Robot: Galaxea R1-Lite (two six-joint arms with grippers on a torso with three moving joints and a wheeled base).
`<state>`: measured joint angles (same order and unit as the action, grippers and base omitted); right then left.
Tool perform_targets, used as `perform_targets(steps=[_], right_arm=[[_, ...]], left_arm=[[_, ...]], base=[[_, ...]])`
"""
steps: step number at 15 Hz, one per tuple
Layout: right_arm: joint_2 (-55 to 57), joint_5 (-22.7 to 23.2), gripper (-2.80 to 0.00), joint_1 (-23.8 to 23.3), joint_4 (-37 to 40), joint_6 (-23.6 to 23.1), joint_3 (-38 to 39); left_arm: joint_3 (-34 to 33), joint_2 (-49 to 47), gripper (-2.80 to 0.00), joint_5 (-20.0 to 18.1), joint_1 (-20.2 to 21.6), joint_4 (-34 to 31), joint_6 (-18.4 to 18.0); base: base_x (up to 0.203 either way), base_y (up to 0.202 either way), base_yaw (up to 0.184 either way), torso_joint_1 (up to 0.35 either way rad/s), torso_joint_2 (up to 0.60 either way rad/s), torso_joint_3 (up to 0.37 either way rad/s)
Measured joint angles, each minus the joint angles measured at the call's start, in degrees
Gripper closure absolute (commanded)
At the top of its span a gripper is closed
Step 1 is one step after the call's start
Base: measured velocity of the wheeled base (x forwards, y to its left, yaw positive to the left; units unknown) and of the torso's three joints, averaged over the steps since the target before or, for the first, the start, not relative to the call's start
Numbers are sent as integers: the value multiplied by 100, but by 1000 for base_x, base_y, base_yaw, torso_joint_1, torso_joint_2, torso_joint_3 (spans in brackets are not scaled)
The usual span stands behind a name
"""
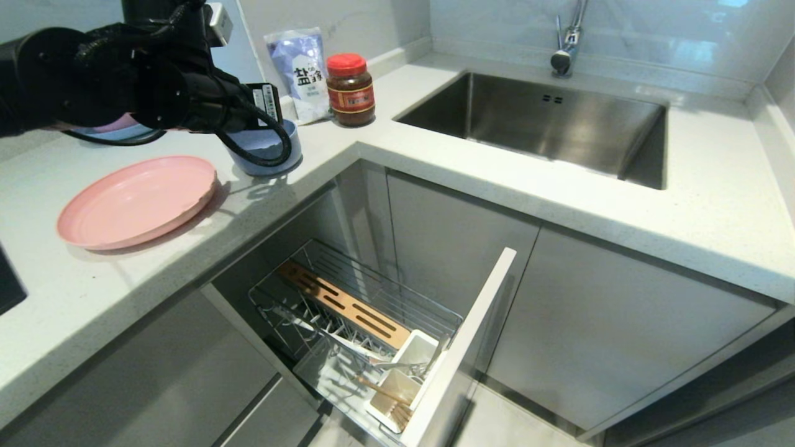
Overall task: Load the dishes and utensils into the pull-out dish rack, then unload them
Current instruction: Pick up the bowl and place it in the cupboard
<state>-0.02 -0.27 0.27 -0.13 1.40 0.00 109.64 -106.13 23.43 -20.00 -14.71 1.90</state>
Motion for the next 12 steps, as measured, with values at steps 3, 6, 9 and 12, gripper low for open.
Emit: perform_targets(steps=[3, 6, 9, 12], right_arm=[[0, 0, 0, 2, 4, 0, 0], [0, 2, 0, 0, 2, 0, 0], [0, 0, 0, 2, 2, 0, 0], [0, 2, 0, 2, 2, 0, 0]], left_arm=[[20, -126, -280, -73, -22, 26, -68], [24, -210, -280, -72, -22, 0, -155], [24, -318, -280, -83, -20, 28, -239], [24, -432, -280, -86, -39, 30, -348]], base=[[0, 0, 0, 0, 0, 0], [0, 0, 0, 0, 0, 0], [0, 0, 0, 0, 0, 0], [0, 0, 0, 0, 0, 0]])
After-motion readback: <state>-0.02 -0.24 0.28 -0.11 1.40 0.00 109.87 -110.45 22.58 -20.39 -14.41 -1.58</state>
